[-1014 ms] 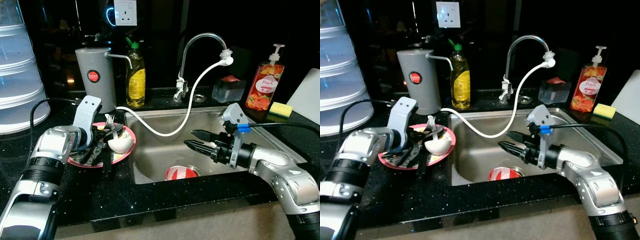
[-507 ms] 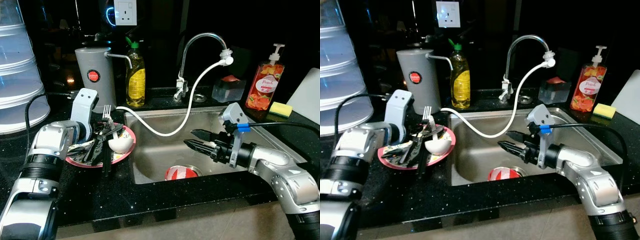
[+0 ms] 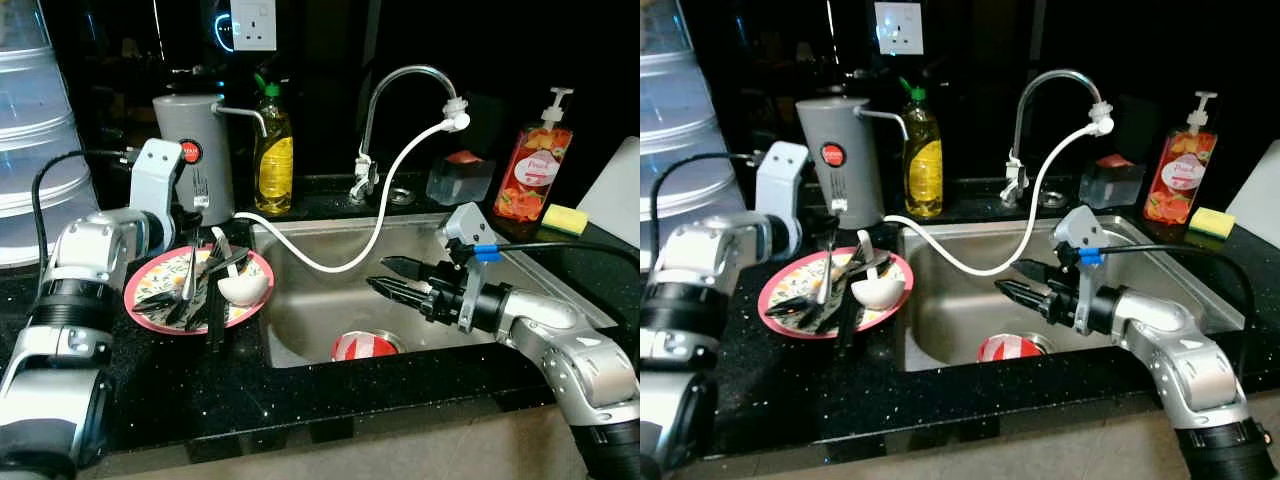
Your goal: Kitchen organization
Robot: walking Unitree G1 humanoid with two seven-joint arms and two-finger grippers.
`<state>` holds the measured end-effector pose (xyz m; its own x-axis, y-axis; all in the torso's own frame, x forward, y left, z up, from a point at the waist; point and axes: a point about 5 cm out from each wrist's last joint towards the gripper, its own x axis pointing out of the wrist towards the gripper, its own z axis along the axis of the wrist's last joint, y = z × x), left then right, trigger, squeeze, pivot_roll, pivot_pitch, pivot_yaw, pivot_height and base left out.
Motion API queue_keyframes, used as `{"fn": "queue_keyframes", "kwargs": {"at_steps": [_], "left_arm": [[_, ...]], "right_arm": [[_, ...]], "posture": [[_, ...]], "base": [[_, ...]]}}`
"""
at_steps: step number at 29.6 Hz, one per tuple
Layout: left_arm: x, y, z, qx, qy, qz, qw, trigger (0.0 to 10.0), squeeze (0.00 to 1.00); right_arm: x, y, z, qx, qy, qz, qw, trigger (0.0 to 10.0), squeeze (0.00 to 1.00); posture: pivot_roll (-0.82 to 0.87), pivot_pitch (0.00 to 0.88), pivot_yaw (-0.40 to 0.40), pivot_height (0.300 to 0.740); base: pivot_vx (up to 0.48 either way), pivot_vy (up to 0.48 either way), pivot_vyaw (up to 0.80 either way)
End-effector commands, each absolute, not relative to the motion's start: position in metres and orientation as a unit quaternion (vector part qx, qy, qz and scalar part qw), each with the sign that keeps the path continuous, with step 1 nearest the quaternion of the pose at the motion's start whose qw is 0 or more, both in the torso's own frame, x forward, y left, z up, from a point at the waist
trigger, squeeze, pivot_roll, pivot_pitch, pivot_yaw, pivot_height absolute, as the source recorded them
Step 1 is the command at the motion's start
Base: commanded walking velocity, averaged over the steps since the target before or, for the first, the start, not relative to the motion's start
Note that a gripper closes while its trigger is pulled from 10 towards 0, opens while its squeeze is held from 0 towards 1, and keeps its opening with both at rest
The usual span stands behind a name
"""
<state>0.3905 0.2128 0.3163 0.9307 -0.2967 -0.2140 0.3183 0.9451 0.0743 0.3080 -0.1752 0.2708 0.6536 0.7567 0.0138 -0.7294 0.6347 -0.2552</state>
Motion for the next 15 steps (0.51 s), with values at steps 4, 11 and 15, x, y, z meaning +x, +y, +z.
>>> {"fn": "queue_keyframes", "kwargs": {"at_steps": [4,11,15], "left_arm": [[0.393,0.205,0.333,0.043,0.072,-0.173,0.981,10.0,0.00],[0.395,0.194,0.351,0.052,0.040,-0.185,0.981,10.0,0.00],[0.394,0.193,0.364,0.059,0.014,-0.179,0.982,10.0,0.00]], "right_arm": [[0.308,-0.177,0.273,-0.117,-0.065,0.409,0.903,10.0,0.00],[0.308,-0.178,0.275,-0.118,-0.068,0.406,0.904,10.0,0.00],[0.308,-0.177,0.274,-0.117,-0.069,0.405,0.904,10.0,0.00]], "posture": [[-0.07,0.028,-0.036,0.740],[-0.07,0.024,-0.033,0.740],[-0.07,0.022,-0.033,0.740]], "base": [[0.000,0.000,0.00],[0.000,0.000,0.00],[0.000,0.000,0.00]]}}
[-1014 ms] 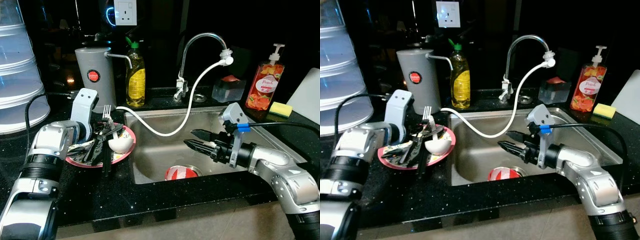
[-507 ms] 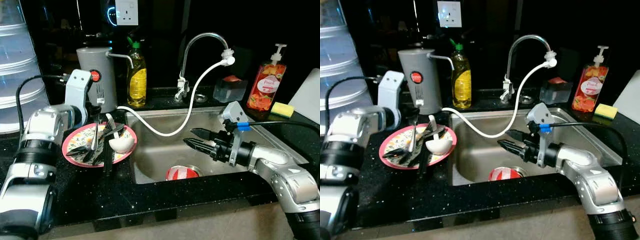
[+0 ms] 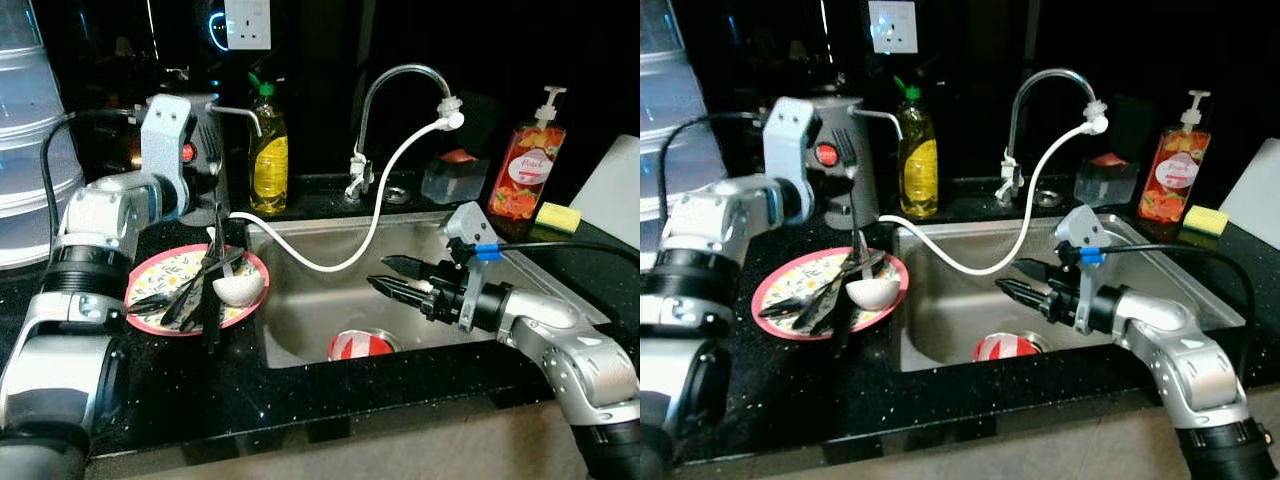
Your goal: Kitchen organization
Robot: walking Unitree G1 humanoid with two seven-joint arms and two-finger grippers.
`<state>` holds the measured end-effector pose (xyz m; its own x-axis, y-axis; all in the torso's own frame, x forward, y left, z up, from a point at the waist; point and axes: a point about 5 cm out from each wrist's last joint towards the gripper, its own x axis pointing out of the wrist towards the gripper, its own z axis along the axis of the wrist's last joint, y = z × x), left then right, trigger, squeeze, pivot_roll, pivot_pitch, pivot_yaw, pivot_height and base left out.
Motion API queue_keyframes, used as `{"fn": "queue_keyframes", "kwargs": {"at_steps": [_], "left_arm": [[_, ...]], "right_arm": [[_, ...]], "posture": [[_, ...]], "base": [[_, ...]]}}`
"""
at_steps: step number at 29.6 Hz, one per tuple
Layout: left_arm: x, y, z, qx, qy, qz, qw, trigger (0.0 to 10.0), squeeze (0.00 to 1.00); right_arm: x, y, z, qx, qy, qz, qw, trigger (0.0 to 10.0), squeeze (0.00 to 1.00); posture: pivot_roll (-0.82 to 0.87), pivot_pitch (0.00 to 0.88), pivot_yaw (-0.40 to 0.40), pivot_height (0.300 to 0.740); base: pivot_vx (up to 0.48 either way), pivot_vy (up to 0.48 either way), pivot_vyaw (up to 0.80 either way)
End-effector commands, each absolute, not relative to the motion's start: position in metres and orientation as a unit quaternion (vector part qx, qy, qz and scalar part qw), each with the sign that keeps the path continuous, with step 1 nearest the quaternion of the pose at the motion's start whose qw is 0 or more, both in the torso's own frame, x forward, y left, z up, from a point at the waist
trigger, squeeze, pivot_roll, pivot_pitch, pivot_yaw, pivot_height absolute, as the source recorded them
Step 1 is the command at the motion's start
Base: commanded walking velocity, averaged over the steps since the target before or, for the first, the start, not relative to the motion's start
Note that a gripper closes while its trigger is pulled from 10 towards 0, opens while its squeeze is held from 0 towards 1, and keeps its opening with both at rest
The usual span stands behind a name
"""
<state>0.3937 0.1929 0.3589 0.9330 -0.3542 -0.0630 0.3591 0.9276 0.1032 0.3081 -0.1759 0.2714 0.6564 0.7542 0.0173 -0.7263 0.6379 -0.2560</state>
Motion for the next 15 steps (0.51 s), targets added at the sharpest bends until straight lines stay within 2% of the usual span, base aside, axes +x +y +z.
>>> {"fn": "queue_keyframes", "kwargs": {"at_steps": [1,9,15], "left_arm": [[0.394,0.193,0.366,0.064,0.010,-0.178,0.982,10.0,0.00],[0.394,0.177,0.390,0.075,-0.094,-0.184,0.976,10.0,0.00],[0.398,0.165,0.385,0.059,-0.087,-0.201,0.974,10.0,0.00]], "right_arm": [[0.308,-0.177,0.274,-0.117,-0.069,0.406,0.904,10.0,0.00],[0.309,-0.176,0.274,-0.116,-0.071,0.405,0.904,10.0,0.00],[0.309,-0.177,0.275,-0.116,-0.073,0.402,0.905,10.0,0.00]], "posture": [[-0.07,0.021,-0.033,0.740],[-0.07,0.021,-0.033,0.740],[-0.07,0.024,-0.031,0.740]], "base": [[0.000,0.000,0.00],[0.000,0.000,0.00],[0.000,0.000,0.00]]}}
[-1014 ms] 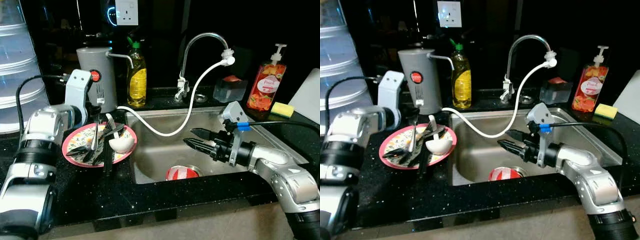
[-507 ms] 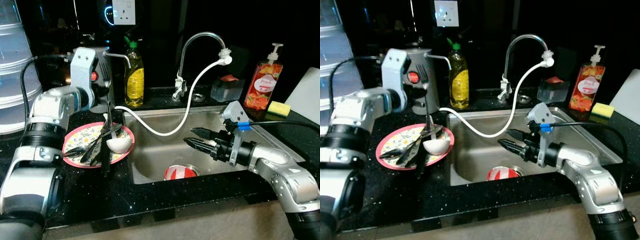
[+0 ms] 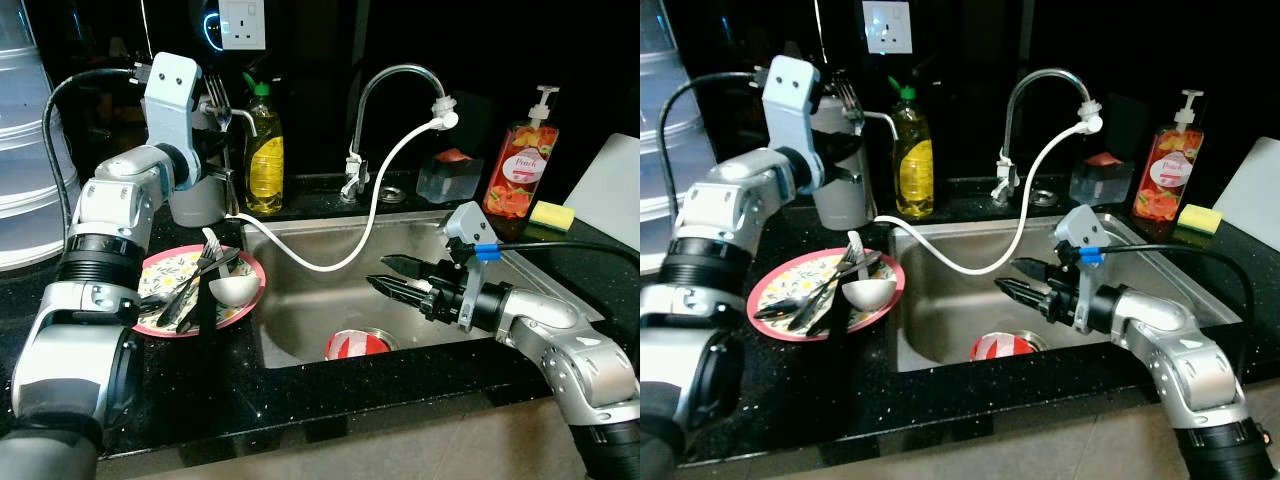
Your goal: Kitchen organization
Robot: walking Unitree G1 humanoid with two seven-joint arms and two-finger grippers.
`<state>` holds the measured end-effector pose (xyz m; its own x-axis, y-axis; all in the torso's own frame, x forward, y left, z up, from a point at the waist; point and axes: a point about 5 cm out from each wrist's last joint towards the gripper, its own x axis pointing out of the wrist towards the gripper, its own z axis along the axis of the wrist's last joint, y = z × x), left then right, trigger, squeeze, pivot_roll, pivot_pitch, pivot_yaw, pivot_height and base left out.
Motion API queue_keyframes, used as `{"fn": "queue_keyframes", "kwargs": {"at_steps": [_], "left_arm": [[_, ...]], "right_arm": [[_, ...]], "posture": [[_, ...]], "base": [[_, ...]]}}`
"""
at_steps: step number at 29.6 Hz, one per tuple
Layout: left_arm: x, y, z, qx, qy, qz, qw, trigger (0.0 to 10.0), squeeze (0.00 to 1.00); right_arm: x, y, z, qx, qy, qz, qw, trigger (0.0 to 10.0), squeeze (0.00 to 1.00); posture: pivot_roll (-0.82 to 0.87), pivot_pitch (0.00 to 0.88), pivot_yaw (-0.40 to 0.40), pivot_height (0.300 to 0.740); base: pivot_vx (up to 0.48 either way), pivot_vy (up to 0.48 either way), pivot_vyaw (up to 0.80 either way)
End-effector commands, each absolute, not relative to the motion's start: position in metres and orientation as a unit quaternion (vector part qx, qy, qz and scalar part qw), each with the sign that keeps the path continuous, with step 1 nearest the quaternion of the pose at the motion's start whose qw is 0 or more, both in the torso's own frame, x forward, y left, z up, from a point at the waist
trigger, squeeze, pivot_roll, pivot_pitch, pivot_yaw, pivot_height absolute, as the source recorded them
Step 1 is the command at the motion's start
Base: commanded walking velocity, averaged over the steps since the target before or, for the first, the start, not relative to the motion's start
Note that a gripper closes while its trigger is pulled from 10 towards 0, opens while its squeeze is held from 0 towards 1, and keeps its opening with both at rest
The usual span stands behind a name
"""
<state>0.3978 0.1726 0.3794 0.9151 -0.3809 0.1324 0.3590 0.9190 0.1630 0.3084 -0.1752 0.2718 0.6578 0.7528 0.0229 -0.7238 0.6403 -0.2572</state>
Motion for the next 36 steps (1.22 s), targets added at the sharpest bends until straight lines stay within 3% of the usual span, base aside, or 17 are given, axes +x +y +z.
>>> {"fn": "queue_keyframes", "kwargs": {"at_steps": [1,11,20,36], "left_arm": [[0.400,0.159,0.382,0.050,-0.081,-0.213,0.972,10.0,0.00],[0.406,0.104,0.366,0.016,-0.059,-0.302,0.952,10.0,0.00],[0.397,0.040,0.311,0.013,0.048,-0.415,0.908,10.0,0.00],[0.392,0.021,0.251,0.006,0.132,-0.428,0.894,10.0,0.00]], "right_arm": [[0.309,-0.177,0.276,-0.116,-0.073,0.401,0.906,10.0,0.00],[0.309,-0.182,0.275,-0.117,-0.071,0.380,0.915,10.0,0.00],[0.307,-0.184,0.272,-0.113,-0.068,0.372,0.919,10.0,0.00],[0.307,-0.188,0.254,-0.090,-0.020,0.358,0.929,10.0,0.00]], "posture": [[-0.07,0.028,-0.028,0.740],[-0.09,0.033,-0.012,0.740],[-0.10,0.041,0.000,0.740],[-0.10,0.044,0.002,0.740]], "base": [[0.000,0.000,0.00],[0.000,0.000,0.00],[0.000,0.000,0.00],[0.000,0.000,0.00]]}}
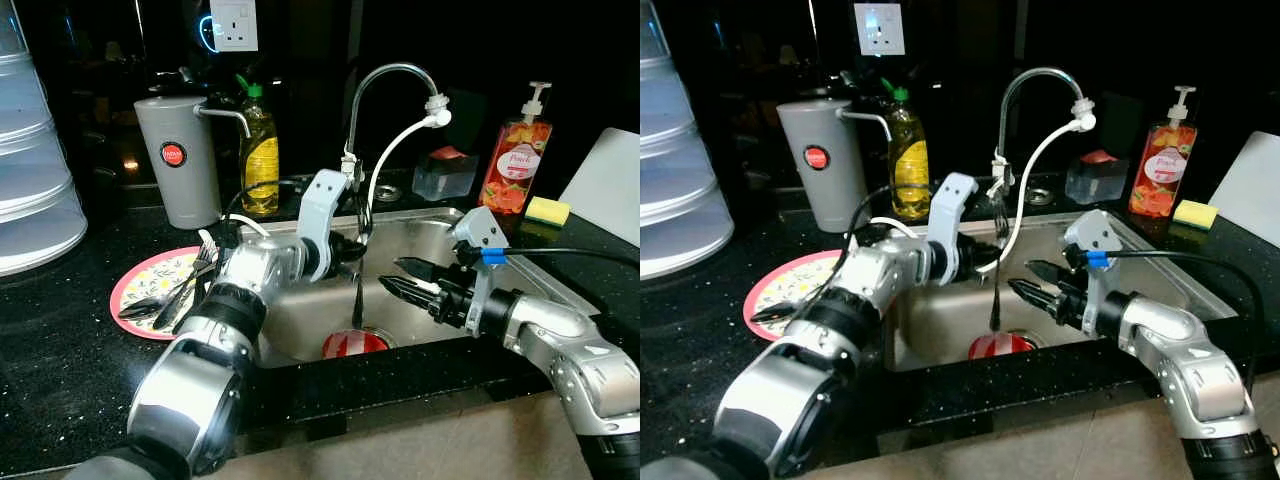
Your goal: Kitchen organization
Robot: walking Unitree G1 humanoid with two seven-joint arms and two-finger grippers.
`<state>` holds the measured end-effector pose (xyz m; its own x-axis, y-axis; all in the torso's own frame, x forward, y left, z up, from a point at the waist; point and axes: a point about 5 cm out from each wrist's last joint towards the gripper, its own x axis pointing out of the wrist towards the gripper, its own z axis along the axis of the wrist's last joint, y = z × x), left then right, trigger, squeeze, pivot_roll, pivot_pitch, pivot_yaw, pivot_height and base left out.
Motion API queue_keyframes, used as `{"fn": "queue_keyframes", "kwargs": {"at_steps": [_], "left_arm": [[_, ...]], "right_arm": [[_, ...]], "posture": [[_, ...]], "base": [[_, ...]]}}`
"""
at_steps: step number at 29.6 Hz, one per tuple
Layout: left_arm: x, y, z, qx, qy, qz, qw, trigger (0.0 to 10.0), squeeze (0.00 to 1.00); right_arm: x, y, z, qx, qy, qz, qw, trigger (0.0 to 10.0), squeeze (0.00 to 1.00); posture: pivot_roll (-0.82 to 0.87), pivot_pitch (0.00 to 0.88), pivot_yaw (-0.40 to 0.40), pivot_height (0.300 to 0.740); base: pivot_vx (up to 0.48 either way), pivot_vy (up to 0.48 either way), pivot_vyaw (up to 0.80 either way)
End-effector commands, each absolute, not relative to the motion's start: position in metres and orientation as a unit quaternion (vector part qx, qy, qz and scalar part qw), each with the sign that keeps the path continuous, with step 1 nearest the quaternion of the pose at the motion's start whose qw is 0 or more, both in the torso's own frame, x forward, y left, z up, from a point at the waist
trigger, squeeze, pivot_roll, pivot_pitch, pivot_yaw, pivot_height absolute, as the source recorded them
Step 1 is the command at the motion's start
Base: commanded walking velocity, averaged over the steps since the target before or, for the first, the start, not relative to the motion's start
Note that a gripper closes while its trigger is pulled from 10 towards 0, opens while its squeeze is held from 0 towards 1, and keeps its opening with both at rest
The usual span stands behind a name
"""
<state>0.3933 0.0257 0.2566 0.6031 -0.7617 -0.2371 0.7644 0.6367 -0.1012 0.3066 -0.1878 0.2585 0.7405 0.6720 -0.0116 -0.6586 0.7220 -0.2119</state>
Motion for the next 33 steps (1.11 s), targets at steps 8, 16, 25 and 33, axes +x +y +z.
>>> {"fn": "queue_keyframes", "kwargs": {"at_steps": [8,16,25,33], "left_arm": [[0.388,0.021,0.222,0.021,0.165,-0.421,0.892,10.0,0.00],[0.384,0.027,0.199,0.063,0.193,-0.415,0.887,10.0,0.00],[0.385,0.033,0.195,0.056,0.195,-0.401,0.894,10.0,1.00],[0.386,0.034,0.205,0.050,0.178,-0.397,0.899,10.0,1.00]], "right_arm": [[0.306,-0.182,0.237,-0.056,-0.002,0.358,0.932,10.0,0.00],[0.305,-0.175,0.228,-0.028,0.001,0.353,0.935,10.0,0.00],[0.306,-0.173,0.226,-0.021,0.001,0.349,0.937,10.0,0.00],[0.307,-0.175,0.229,-0.025,-0.002,0.347,0.937,10.0,0.00]], "posture": [[-0.10,0.046,-0.001,0.740],[-0.10,0.046,0.001,0.740],[-0.10,0.045,-0.007,0.740],[-0.10,0.042,-0.009,0.740]], "base": [[0.000,0.000,0.00],[0.000,0.000,0.00],[0.000,0.000,0.00],[0.000,0.000,0.00]]}}
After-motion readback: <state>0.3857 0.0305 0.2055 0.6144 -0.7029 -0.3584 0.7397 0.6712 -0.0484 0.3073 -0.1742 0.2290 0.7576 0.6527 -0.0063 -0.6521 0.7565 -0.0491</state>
